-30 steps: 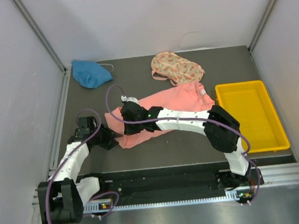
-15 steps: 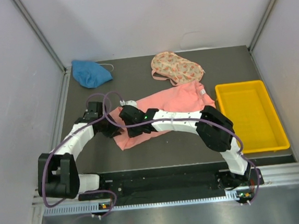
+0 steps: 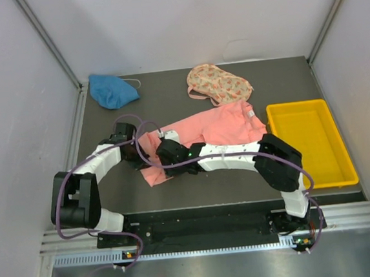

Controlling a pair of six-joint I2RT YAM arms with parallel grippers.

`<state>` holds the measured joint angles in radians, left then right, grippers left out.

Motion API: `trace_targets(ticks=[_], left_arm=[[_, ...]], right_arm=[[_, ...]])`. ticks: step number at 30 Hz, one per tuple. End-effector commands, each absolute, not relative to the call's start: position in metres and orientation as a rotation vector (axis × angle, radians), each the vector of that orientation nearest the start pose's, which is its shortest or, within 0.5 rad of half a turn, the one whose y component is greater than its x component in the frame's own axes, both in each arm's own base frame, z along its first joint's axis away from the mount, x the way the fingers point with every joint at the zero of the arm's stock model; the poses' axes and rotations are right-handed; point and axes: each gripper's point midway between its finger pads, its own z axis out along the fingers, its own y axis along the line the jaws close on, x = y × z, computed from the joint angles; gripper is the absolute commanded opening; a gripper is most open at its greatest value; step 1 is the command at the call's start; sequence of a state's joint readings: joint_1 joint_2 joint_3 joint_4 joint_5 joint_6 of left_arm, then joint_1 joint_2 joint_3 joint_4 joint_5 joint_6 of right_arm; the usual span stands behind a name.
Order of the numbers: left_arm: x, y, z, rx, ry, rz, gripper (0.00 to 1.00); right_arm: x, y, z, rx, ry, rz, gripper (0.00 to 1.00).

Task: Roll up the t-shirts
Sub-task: Roll the T-shirt to the center of the board.

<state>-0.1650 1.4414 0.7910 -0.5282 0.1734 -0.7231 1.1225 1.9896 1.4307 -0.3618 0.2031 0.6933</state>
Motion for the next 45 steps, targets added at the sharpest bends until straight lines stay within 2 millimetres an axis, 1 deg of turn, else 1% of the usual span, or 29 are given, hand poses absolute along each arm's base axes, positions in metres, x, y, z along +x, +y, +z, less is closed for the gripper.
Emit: trace_targets(ticks=[1,2,3,6,7,9,10,11,12,13,14,16,17,18,19,21,24,27,30,31,32,35,36,37,38,42,45], left_arm=[[0.281,-0.104,0.045,-0.677,2.723,-0.453,0.1],[0.283,-0.104,0.045,-0.673,2.725,-0.451,0.1],[0.282,-0.104,0.045,-0.67,2.73,-0.45,0.1],[0.285,-0.104,0.048,-0.655,2.727,-0.451,0.1],[0.288,-0.105,0.051,-0.651,2.721,-0.453,0.1],[0.287,-0.104,0.052,-0.64,2.729,-0.45,0.11],[0.289,-0.105,0.054,-0.635,2.729,-0.452,0.14],[0.289,-0.106,0.054,-0.63,2.732,-0.457,0.15],[0.289,-0.106,0.055,-0.625,2.735,-0.461,0.16],[0.291,-0.107,0.057,-0.622,2.733,-0.465,0.16],[0.29,-0.107,0.057,-0.62,2.736,-0.463,0.17],[0.292,-0.106,0.06,-0.61,2.731,-0.464,0.17],[0.293,-0.106,0.061,-0.595,2.733,-0.461,0.17],[0.292,-0.105,0.061,-0.59,2.742,-0.452,0.17],[0.294,-0.104,0.063,-0.583,2.74,-0.443,0.17],[0.293,-0.102,0.063,-0.56,2.753,-0.423,0.17],[0.297,-0.101,0.067,-0.537,2.752,-0.412,0.18],[0.3,-0.102,0.069,-0.518,2.758,-0.414,0.18],[0.303,-0.1,0.072,-0.502,2.756,-0.399,0.18],[0.303,-0.1,0.073,-0.502,2.76,-0.393,0.18],[0.304,-0.099,0.073,-0.494,2.759,-0.388,0.18],[0.306,-0.098,0.073,-0.485,2.765,-0.381,0.18],[0.306,-0.099,0.072,-0.481,2.77,-0.377,0.18],[0.307,-0.098,0.071,-0.482,2.773,-0.373,0.18],[0.307,-0.098,0.071,-0.478,2.774,-0.372,0.18],[0.308,-0.098,0.069,-0.47,2.78,-0.371,0.18],[0.31,-0.097,0.07,-0.462,2.777,-0.362,0.18]], right_arm=[[0.205,0.457,0.118,-0.358,2.315,0.698,0.45],[0.195,0.462,0.12,-0.365,2.295,0.721,0.49],[0.192,0.464,0.122,-0.337,2.286,0.752,0.5],[0.182,0.48,0.122,-0.268,2.244,0.925,0.5],[0.182,0.479,0.113,-0.245,2.241,0.93,0.5],[0.186,0.485,0.113,-0.173,2.214,0.97,0.51],[0.189,0.481,0.105,-0.144,2.213,0.952,0.51],[0.193,0.486,0.113,-0.101,2.17,1.0,0.52],[0.195,0.486,0.116,-0.063,2.149,1.024,0.53],[0.198,0.48,0.111,-0.033,2.138,1.008,0.54],[0.201,0.484,0.118,-0.002,2.1,1.043,0.55],[0.206,0.486,0.121,0.021,2.062,1.061,0.55],[0.209,0.489,0.115,0.025,2.061,1.062,0.55],[0.211,0.494,0.119,0.049,2.052,1.083,0.55],[0.212,0.496,0.112,0.066,2.067,1.077,0.55],[0.213,0.495,0.104,0.116,2.067,1.09,0.55],[0.216,0.491,0.096,0.175,2.061,1.098,0.55],[0.218,0.49,0.099,0.198,2.033,1.128,0.55],[0.22,0.494,0.101,0.213,2.023,1.127,0.55],[0.22,0.494,0.096,0.216,2.031,1.121,0.55],[0.221,0.495,0.096,0.23,2.03,1.127,0.55],[0.221,0.499,0.087,0.228,2.044,1.129,0.55],[0.221,0.501,0.087,0.235,2.05,1.129,0.54],[0.219,0.499,0.083,0.238,2.056,1.121,0.54],[0.219,0.498,0.085,0.251,2.048,1.13,0.54],[0.217,0.487,0.078,0.262,2.055,1.109,0.55],[0.217,0.489,0.079,0.253,2.036,1.139,0.55]])
